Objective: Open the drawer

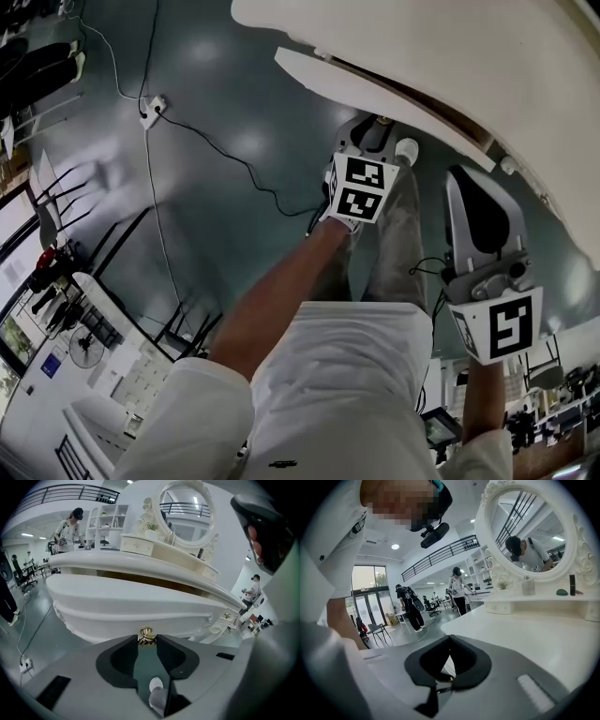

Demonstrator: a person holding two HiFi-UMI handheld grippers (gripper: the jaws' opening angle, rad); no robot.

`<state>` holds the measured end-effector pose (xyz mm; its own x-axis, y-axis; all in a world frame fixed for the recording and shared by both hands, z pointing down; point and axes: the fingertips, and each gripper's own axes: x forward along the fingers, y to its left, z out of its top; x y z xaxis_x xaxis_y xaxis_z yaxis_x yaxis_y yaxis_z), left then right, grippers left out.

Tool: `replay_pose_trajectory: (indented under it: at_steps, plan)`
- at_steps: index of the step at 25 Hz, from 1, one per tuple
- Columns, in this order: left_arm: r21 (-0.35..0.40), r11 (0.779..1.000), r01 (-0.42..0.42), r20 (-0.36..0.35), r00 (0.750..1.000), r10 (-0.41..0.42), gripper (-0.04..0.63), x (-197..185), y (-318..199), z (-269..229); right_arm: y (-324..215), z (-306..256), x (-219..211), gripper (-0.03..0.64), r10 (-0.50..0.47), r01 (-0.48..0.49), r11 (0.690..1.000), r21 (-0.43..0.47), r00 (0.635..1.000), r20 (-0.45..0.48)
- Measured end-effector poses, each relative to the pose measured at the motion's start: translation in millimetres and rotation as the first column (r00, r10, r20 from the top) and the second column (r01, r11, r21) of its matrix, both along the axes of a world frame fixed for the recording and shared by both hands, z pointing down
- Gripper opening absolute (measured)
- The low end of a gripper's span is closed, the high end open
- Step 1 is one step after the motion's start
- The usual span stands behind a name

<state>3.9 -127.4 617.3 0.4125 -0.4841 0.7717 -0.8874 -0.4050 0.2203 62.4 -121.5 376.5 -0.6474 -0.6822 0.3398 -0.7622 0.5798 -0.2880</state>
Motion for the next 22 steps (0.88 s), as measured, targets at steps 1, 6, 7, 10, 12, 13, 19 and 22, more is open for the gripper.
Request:
replay_pose_trajectory:
  at_steps: [1, 6, 7, 10, 12, 13, 19, 22]
  plan:
    - [-0.002, 1.0, -0.002, 0.0, 1.0, 0.002, 0.127, -1, 3, 0, 1, 0, -2, 0.011, -0.002, 0.002, 1.0, 0.003, 1.0, 0.001]
    - [-0.015, 1.0, -0.006, 0.001, 1.0, 0.006, 0.127, -4, 20, 0, 11, -4, -10, 0.011, -0.014, 0.014, 1.0, 0.006, 1.0, 0.002]
    - [-0.017, 1.0, -0.006, 0.001, 1.0, 0.006, 0.127, -7, 23, 0, 13, -4, -14, 0.011, -0.016, 0.016, 1.0, 0.007, 1.0, 0.002]
    - [-0.021, 1.0, -0.006, 0.0, 1.0, 0.006, 0.128, -17, 34, 1, 20, -4, -25, 0.011, -0.022, 0.022, 1.0, 0.009, 1.0, 0.002]
    - [-0.022, 1.0, -0.007, 0.002, 1.0, 0.007, 0.129, -19, 39, 1, 24, -5, -28, 0.011, -0.027, 0.026, 1.0, 0.011, 1.0, 0.003]
    - [-0.023, 1.0, -0.008, 0.002, 1.0, 0.008, 0.128, -19, 41, 1, 26, -5, -29, 0.011, -0.029, 0.029, 1.0, 0.012, 1.0, 0.003]
    - [-0.031, 0.999, -0.007, 0.009, 1.0, 0.007, 0.129, -25, 62, 0, 42, -9, -34, 0.011, -0.045, 0.045, 0.999, 0.016, 0.999, 0.0]
    - [-0.036, 0.999, -0.007, 0.012, 1.0, 0.008, 0.128, -32, 72, 0, 48, -11, -40, 0.011, -0.047, 0.047, 0.999, 0.018, 0.999, -0.002]
